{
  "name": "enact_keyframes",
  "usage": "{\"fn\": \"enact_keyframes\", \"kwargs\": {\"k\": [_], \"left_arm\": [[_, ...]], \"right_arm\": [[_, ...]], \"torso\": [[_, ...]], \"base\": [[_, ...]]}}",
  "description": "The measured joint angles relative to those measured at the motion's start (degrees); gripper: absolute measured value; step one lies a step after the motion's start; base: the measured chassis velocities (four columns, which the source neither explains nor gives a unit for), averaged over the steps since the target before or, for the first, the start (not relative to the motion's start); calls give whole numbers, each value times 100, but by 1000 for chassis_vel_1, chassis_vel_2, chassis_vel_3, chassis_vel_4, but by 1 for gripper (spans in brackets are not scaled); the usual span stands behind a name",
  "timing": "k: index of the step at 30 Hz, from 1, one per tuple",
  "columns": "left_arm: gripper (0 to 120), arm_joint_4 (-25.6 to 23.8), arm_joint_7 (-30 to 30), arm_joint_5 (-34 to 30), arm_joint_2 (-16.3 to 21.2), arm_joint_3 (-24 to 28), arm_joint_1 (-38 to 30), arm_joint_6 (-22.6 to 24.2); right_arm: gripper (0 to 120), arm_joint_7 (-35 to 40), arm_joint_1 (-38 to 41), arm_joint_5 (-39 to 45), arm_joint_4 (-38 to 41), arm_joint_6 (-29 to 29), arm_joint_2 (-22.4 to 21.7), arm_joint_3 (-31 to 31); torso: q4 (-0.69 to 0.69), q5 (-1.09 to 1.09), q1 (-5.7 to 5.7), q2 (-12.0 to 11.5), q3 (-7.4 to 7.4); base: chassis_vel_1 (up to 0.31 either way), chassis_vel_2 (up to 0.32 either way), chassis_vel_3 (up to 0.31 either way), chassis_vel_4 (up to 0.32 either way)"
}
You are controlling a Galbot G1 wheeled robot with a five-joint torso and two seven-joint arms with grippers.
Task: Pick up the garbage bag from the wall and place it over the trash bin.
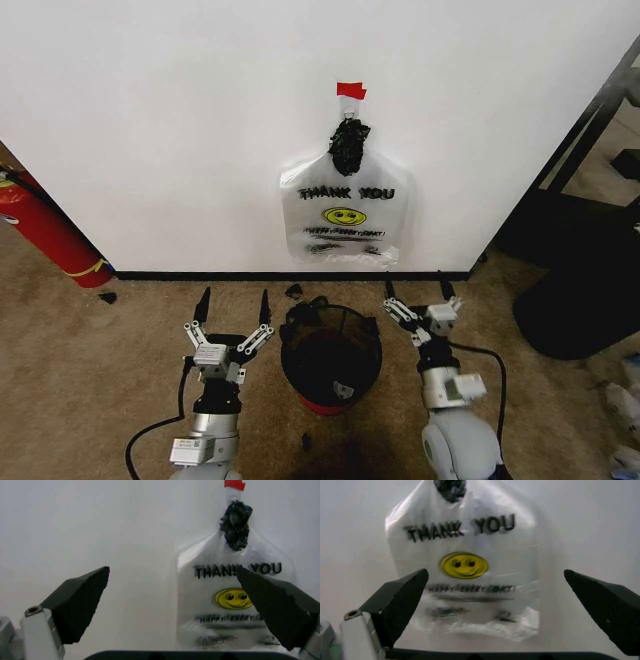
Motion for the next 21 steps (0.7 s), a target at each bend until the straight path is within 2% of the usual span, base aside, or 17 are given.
{"fn": "enact_keyframes", "kwargs": {"k": [2,8,10,11,15,21], "left_arm": [[100,-14,0,-1,9,-19,2,-2],[100,-35,-1,-2,14,-26,4,-5],[100,-46,-2,-2,17,-26,11,-7],[100,-53,-2,-2,17,-26,19,-11],[100,-64,-3,2,16,-30,22,-24],[100,-4,-3,19,30,-43,-3,-43]], "right_arm": [[100,-76,150,244,3,-353,-106,-86],[100,-189,461,531,-113,-637,-240,-164],[100,-237,701,735,-245,-681,-316,-236],[100,-244,907,952,-338,-677,-365,-309],[100,-211,1334,1433,-601,-625,-435,-488],[100,-62,2566,2032,-1730,-99,-372,-980]], "torso": [[0,0,0,0,0],[1,0,0,0,0],[-4,0,0,0,0],[1,1,0,0,0],[1,0,0,0,1],[0,0,0,0,1]], "base": [[0,0,0,0],[0,0,0,0],[0,0,0,0],[0,0,0,0],[0,0,0,0],[0,0,0,0]]}}
